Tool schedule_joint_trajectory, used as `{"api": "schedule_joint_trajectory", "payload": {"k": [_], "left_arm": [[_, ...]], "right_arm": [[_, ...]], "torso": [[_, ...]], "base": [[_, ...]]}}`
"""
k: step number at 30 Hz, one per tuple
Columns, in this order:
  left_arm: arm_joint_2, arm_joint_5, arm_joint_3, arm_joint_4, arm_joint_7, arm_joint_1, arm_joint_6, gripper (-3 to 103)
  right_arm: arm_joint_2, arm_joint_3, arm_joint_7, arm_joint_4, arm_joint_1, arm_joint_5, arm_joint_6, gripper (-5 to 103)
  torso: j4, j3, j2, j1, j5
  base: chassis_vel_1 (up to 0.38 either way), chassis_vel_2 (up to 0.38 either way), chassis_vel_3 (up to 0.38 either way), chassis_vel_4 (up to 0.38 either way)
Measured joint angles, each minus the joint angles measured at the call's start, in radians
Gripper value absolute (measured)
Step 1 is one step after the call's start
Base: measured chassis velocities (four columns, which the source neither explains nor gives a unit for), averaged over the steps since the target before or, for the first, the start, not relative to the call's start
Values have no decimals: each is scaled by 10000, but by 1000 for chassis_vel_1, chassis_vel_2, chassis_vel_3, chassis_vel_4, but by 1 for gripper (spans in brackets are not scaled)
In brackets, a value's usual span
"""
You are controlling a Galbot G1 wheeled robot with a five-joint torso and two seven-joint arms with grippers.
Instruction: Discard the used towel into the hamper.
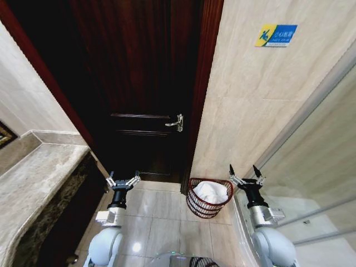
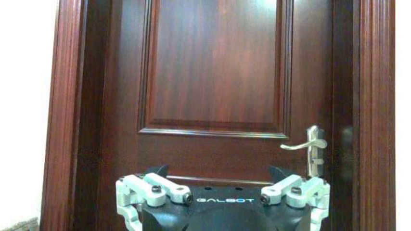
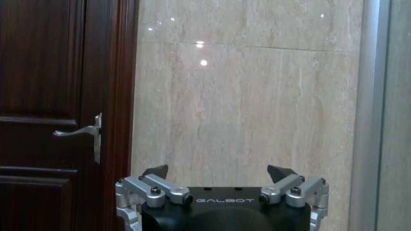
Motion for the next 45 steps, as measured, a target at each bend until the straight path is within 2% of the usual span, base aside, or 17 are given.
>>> {"api": "schedule_joint_trajectory", "payload": {"k": [18,24,26,27,32,37,38,41,45], "left_arm": [[0,0,1,1,0,0,0,100],[0,0,0,0,0,0,0,100],[0,0,1,1,0,0,1,100],[0,0,-1,0,0,0,0,100],[-1,0,1,1,0,1,1,100],[-1,0,1,0,0,0,0,100],[-1,0,1,1,0,1,0,100],[-2,0,1,0,-1,1,0,100],[-1,0,1,1,0,0,0,100]], "right_arm": [[0,0,0,0,0,0,1,100],[0,0,0,0,-2,0,1,100],[0,0,0,1,0,0,2,100],[0,-1,0,1,1,0,2,100],[-1,0,0,1,-2,0,2,100],[-1,0,0,1,-2,0,2,100],[-1,0,0,2,-2,0,2,100],[-1,0,0,1,1,0,1,100],[-1,0,0,2,-1,0,1,100]], "torso": [[0,-34,-68,-32,1],[-2,-47,-89,-43,7],[-1,-51,-97,-47,-9],[1,-52,-102,-47,2],[-1,-61,-111,-58,-6],[-2,-65,-122,-59,6],[-1,-69,-125,-63,-10],[1,-70,-133,-62,3],[-2,-73,-135,-65,-6]], "base": [[104,-100,-92,110],[265,-264,-260,247],[273,-292,-289,298],[292,-278,-326,313],[296,-308,-313,291],[314,-308,-314,298],[267,-321,-293,282],[288,-272,-280,278],[243,-257,-245,245]]}}
